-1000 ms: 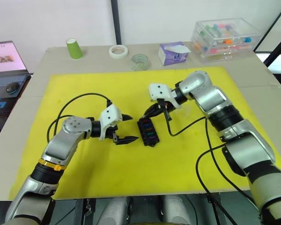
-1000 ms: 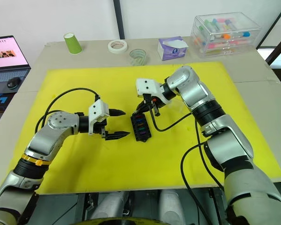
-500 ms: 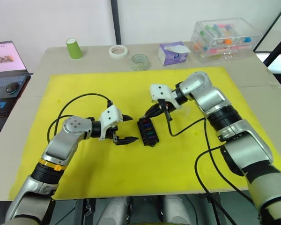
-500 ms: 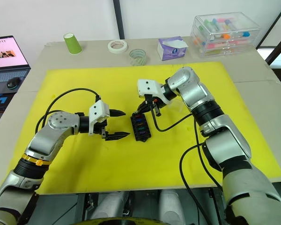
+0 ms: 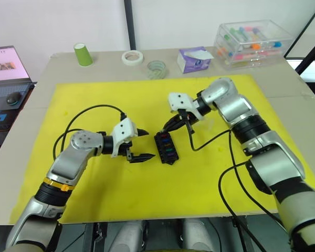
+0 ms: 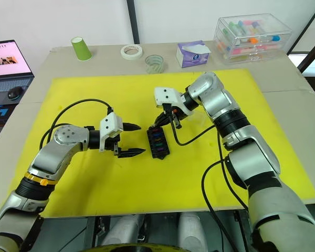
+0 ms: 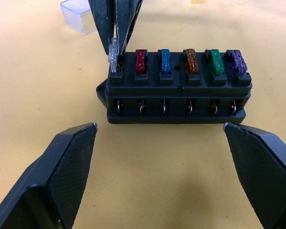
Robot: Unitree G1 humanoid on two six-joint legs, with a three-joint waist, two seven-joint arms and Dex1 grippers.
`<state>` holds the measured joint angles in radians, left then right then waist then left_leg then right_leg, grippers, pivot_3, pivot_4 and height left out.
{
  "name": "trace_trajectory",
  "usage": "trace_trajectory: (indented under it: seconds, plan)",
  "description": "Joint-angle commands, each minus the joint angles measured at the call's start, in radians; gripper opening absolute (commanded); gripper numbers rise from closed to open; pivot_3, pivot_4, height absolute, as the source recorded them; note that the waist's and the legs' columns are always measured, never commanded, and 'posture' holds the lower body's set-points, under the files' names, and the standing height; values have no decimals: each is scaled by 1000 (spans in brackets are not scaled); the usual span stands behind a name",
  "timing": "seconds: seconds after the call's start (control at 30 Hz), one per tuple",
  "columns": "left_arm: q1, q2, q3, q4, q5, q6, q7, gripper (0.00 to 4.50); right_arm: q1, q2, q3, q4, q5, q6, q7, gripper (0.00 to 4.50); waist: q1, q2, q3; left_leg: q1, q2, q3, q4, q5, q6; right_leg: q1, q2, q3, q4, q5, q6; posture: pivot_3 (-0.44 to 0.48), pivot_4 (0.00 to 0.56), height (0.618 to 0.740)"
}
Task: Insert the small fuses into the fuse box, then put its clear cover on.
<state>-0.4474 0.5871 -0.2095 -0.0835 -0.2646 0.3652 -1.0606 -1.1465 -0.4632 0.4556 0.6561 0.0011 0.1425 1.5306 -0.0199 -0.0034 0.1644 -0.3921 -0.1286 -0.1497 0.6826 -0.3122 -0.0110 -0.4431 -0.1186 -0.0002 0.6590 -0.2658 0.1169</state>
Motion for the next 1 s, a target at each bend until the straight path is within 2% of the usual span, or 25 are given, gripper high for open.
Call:
trace_trajectory:
  seconds: [0.03,0.5,1.0]
  plan:
    - [-10,6,12,-33,1,-14,0,4461,-43,7,-39,-3,4,-14,11,0,0,0,0,0,0,0,0,0,0,0,0,0,0,0,0,0,150,740]
    - [-7,6,10,-35,3,-16,-2,4461,-62,18,-69,-6,20,72,34,0,0,0,0,0,0,0,0,0,0,0,0,0,0,0,0,0,150,740]
    - [-1,3,11,-40,8,-15,2,4461,-41,25,-55,0,-4,8,29,0,0,0,0,0,0,0,0,0,0,0,0,0,0,0,0,0,150,740]
